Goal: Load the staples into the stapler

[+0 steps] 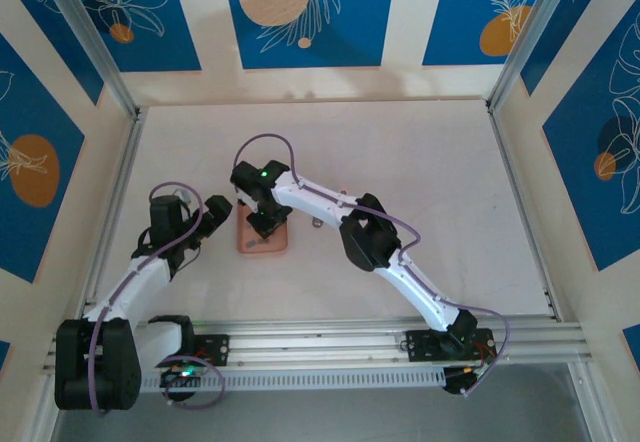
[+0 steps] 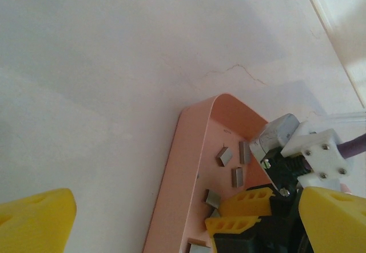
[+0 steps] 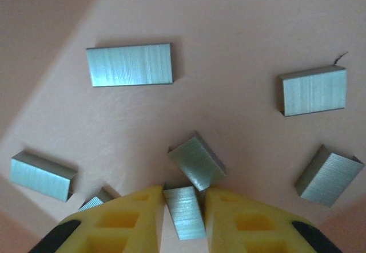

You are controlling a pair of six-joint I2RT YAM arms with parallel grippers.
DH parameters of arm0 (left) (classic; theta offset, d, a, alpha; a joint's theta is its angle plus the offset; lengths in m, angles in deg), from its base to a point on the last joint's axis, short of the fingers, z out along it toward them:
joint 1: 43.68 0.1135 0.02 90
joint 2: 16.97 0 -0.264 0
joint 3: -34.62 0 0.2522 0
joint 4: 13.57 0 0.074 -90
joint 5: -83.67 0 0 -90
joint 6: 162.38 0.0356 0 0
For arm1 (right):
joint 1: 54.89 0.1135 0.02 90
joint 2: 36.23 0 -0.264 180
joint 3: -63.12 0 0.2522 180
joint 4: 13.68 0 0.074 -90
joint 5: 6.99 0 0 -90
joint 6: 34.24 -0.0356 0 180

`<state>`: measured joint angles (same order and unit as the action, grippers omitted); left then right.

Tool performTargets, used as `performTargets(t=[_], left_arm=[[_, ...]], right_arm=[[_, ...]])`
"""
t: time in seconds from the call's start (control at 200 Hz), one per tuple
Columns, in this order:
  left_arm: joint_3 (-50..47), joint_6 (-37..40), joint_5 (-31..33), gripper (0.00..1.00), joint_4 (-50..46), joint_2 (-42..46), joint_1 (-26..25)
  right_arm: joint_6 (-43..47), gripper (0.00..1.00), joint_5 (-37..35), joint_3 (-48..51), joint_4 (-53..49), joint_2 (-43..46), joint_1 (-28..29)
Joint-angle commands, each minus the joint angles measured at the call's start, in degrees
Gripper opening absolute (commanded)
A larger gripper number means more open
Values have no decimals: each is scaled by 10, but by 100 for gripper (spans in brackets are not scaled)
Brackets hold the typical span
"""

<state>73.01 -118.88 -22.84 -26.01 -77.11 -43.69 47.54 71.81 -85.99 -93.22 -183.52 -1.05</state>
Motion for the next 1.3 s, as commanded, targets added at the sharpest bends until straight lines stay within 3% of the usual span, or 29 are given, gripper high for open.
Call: performTargets(t=[0.0, 0.405, 0.615, 0.855, 1.296], left_arm=[[-8, -3, -8, 100, 11, 3, 8], [-4, 10, -18, 99, 0, 25, 7], [40, 86, -25, 97, -60, 47, 4], [43, 91, -35, 93, -51, 66, -10], [80, 142, 19, 93, -25, 32, -154]], right_arm=[[-10, 23, -23, -6, -23, -26, 6], [-37, 18, -29, 10, 16, 31, 12], [-76, 17, -34, 89, 71, 126, 13], [-130, 17, -46, 213, 130, 245, 13], [-237, 16, -73, 472, 199, 451, -3]])
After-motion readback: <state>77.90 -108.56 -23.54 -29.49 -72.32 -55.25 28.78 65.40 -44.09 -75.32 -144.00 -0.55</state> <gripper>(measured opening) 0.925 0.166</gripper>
